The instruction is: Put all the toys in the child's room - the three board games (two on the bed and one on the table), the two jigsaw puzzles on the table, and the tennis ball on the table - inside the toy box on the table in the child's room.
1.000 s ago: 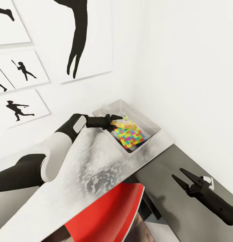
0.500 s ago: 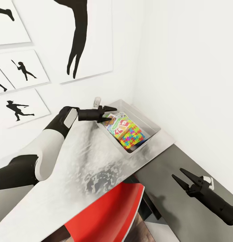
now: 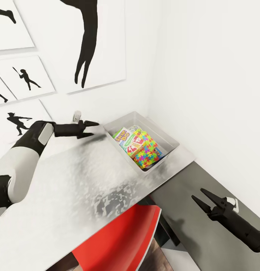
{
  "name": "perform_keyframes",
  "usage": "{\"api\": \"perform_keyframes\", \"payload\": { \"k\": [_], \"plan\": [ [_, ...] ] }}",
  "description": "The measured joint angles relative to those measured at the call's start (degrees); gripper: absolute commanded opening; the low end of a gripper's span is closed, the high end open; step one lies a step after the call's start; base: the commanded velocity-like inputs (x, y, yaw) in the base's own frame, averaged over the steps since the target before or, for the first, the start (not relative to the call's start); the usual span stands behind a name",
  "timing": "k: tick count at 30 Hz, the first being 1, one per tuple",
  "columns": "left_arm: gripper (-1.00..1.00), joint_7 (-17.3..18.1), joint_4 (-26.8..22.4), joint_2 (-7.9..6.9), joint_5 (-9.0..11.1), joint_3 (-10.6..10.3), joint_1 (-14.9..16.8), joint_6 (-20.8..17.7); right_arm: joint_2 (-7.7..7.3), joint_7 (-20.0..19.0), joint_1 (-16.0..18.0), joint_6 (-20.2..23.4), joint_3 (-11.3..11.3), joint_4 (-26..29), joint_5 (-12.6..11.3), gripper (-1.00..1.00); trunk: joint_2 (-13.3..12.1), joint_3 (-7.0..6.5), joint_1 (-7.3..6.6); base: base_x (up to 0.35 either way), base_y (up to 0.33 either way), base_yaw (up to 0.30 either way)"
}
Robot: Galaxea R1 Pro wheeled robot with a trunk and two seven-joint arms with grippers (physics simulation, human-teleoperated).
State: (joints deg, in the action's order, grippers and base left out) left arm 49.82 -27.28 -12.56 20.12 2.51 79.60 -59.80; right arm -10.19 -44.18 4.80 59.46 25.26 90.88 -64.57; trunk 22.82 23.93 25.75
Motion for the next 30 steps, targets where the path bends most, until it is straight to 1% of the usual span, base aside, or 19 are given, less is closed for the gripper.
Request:
{"api": "perform_keyframes", "payload": {
  "k": [2, 4, 5, 6, 9, 10, 11, 12, 13, 15, 17, 19, 20, 21, 22, 25, 27, 28, 30],
  "plan": [
    [1.0, 0.1, -0.1, -1.98, -0.1, -0.1, -1.1, 0.0, 0.0, 0.0, 0.0, 0.0, 0.0, 0.0, 0.0, 1.0, 0.0, 0.0, 0.0, 0.0, 0.0, 0.0],
    [1.0, 1.8, -0.1, -4.16, 0.0, -0.2, -2.5, 0.0, 0.0, 0.0, 0.0, 0.0, 0.0, 0.0, 0.0, 1.0, 0.0, 0.0, 0.0, 0.0, 0.0, 0.0],
    [1.0, 3.6, -0.2, -5.33, -0.1, -0.2, -3.3, 0.0, 0.0, 0.0, 0.0, 0.0, 0.0, 0.0, 0.0, 1.0, 0.0, 0.0, 0.0, 0.0, 0.0, 0.0],
    [1.0, 4.7, -0.2, -5.96, 0.0, -0.2, -3.7, 0.0, 0.0, 0.0, 0.0, 0.0, 0.0, 0.0, 0.0, 1.0, 0.0, 0.0, 0.0, 0.0, 0.0, 0.0],
    [1.0, 11.9, -1.0, -9.76, -0.4, -0.2, -7.2, 0.2, 0.0, 0.0, 0.0, 0.0, 0.0, 0.0, 0.0, 1.0, 0.0, 0.0, 0.0, 0.0, 0.0, 0.0],
    [1.0, 12.9, -1.4, -10.4, -0.4, -0.2, -7.9, 0.2, 0.0, 0.0, 0.0, 0.0, 0.0, 0.0, 0.0, 1.0, 0.0, 0.0, 0.0, 0.0, 0.0, 0.0],
    [1.0, 14.7, -2.5, -11.54, -0.5, -0.2, -9.6, 0.4, 0.0, 0.0, 0.0, 0.0, 0.0, 0.0, 0.0, 1.0, 0.0, 0.01, 0.0, 0.0, 0.0, 0.0],
    [1.0, 15.5, -3.2, -12.12, -0.5, -0.2, -10.6, 0.5, 0.0, 0.0, 0.0, 0.0, 0.0, 0.0, 0.0, 1.0, 0.0, 0.0, 0.0, 0.0, 0.0, 0.0],
    [1.0, 16.9, -4.5, -13.17, -0.6, -0.1, -12.6, 0.9, 0.0, 0.0, 0.0, 0.0, 0.0, 0.0, 0.0, 1.0, 0.0, 0.01, 0.0, 0.0, 0.0, 0.0],
    [1.0, 18.3, -5.9, -14.19, -0.5, -0.1, -14.7, 1.1, 0.0, 0.0, 0.0, 0.0, 0.0, 0.0, 0.0, 1.0, 0.0, 0.0, 0.0, 0.0, 0.0, 0.0],
    [1.0, 21.6, -8.3, -15.57, -0.6, 0.0, -18.6, 1.5, 0.03, 0.0, 0.0, 0.0, 0.0, 0.0, 0.0, 1.0, 0.0, 0.0, 0.0, 0.0, 0.0, -0.002],
    [1.0, 25.7, -10.0, -16.32, -0.6, 0.2, -22.1, 1.7, 0.11, 0.0, 0.0, 0.0, 0.0, 0.0, 0.0, 1.0, 0.0, -0.06, 0.0, 0.0, 0.0, -0.03],
    [1.0, 26.8, -10.3, -16.45, -0.6, 0.3, -22.9, 1.8, 0.13, 0.0, 0.0, 0.0, 0.0, 0.0, 0.0, 1.0, 0.0, -0.12, 0.0, 0.0, 0.0, -0.053],
    [1.0, 29.9, -11.0, -16.75, -0.7, 0.3, -25.3, 2.4, 0.12, 0.0, 0.0, 0.0, 0.0, 0.0, 0.0, 1.0, 0.0, -0.18, -0.01, 0.0, 0.0, -0.057],
    [1.0, 31.0, -11.2, -16.87, -0.7, 0.3, -26.3, 2.8, 0.11, 0.0, 0.0, 0.0, 0.0, 0.0, 0.0, 1.0, 0.0, -0.26, 0.0, 0.0, 0.0, -0.058],
    [1.0, 36.5, -11.7, -17.88, -0.6, 0.6, -31.2, 6.1, 0.14, 0.0, 0.0, 0.0, 0.0, 0.0, 0.0, 1.0, 0.0, -0.51, -0.01, -0.008, 0.0, -0.029],
    [1.0, 39.2, -11.8, -18.53, -0.6, 0.6, -33.4, 7.6, 0.16, 0.0, 0.0, 0.0, 0.0, 0.0, 0.0, 1.0, 0.0, -0.69, 0.0, -0.07, 0.0, -0.011],
    [1.0, 39.9, -11.9, -18.91, -0.4, 0.7, -34.7, 8.2, 0.23, 0.0, 0.0, 0.0, 0.0, 0.0, 0.0, 1.0, 0.0, -0.78, 0.01, -0.114, 0.0, -0.007],
    [1.0, 40.0, -12.2, -19.51, -0.2, 0.8, -36.0, 8.8, 0.34, 0.0, 0.0, 0.0, 0.0, 0.0, 0.0, 1.0, 0.0, -0.96, 0.01, -0.121, 0.0, -0.004]
  ]
}}
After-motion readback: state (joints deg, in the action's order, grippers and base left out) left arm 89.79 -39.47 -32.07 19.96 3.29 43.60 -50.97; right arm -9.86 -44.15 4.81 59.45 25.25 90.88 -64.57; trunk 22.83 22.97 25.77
